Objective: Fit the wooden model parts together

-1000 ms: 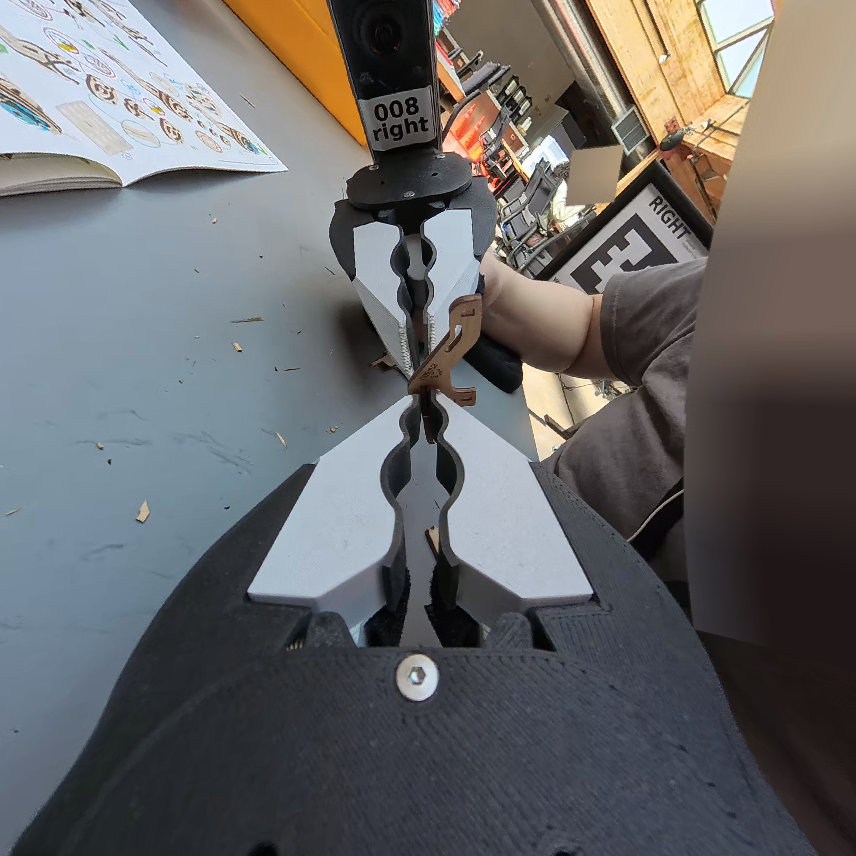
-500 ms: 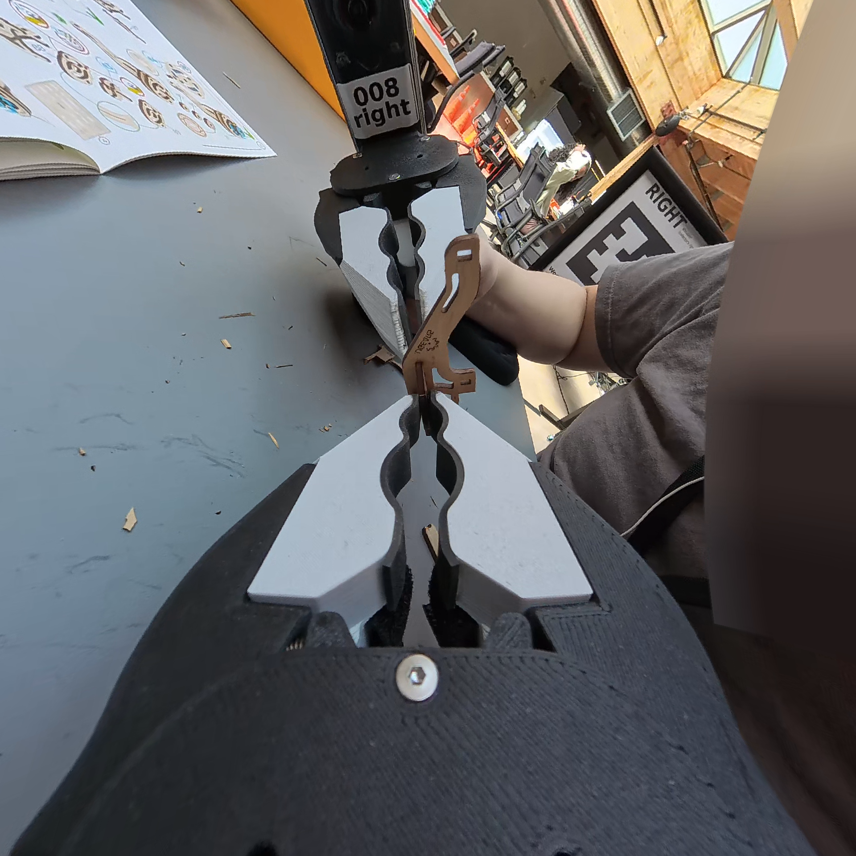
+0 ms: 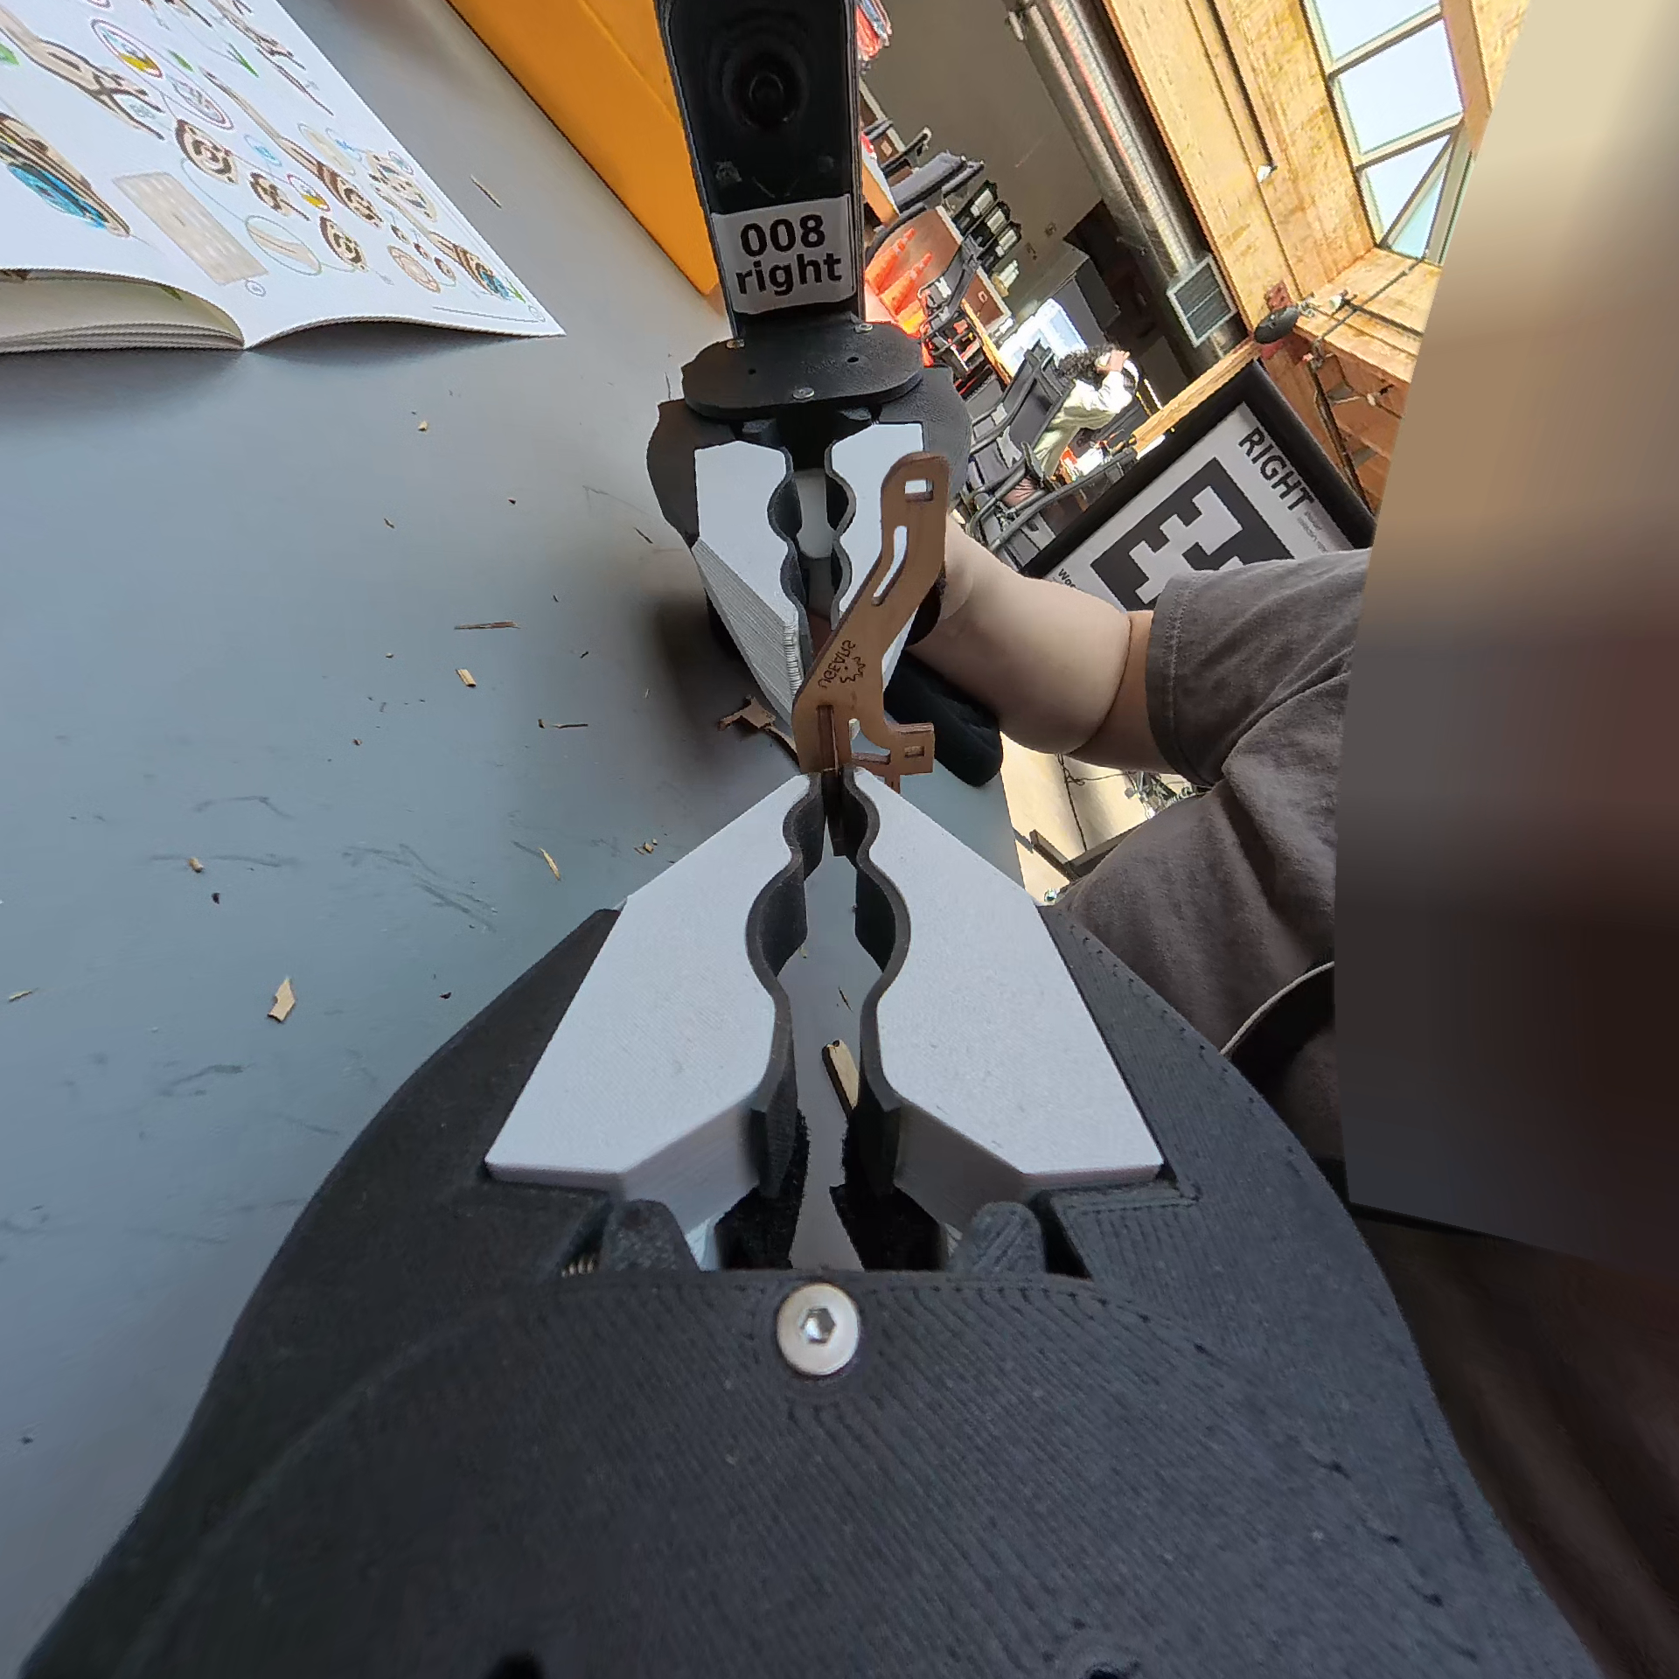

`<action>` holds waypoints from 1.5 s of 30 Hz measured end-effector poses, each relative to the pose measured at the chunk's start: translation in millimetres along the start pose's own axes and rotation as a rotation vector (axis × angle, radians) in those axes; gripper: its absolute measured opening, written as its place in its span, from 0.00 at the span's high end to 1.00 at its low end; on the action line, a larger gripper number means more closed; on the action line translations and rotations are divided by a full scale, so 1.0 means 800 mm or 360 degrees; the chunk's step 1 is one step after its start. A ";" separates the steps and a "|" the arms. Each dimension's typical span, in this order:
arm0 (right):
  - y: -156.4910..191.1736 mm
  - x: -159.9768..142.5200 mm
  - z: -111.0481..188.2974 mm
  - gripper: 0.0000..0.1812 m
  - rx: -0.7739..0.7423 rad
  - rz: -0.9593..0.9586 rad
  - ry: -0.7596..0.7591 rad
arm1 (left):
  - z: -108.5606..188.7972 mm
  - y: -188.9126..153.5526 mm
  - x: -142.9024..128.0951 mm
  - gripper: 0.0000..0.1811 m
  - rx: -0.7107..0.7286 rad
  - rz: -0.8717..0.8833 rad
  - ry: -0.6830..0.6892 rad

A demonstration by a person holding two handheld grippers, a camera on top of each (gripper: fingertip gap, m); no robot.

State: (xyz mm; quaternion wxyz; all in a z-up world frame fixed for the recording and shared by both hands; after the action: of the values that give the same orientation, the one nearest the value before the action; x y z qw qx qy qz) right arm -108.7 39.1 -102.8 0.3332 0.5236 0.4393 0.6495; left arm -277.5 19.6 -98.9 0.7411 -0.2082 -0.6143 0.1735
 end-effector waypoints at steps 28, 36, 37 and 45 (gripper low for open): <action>0.001 -0.005 -0.004 0.99 -0.0044 0.0044 0.0060 | 0.003 -0.002 -0.001 1.00 0.0005 -0.0043 0.0005; 0.000 -0.007 -0.005 1.00 -0.0072 0.0045 0.0094 | 0.001 -0.002 -0.003 1.00 0.0016 -0.0057 0.0050; 0.000 -0.007 -0.005 0.99 -0.0072 0.0045 0.0102 | 0.000 -0.002 -0.003 1.00 0.0013 -0.0058 0.0054; 0.000 -0.008 -0.006 0.99 -0.0085 0.0042 0.0131 | -0.001 -0.004 -0.004 1.00 0.0018 -0.0079 0.0087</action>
State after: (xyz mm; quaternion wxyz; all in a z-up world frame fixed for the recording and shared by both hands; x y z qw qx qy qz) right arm -112.3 32.3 -105.9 0.3201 0.4932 0.4281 0.6863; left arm -277.2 15.1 -100.4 0.7629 -0.1933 -0.5978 0.1526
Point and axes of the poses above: each gripper's, where its closed fingertips meet, z back along the fingers, x out of its top, y = z × x across the jaws, the point moved 9 cm from there along z, back along the fingers, and after that the axes turned 15 degrees about -z, right-handed, at the moved point
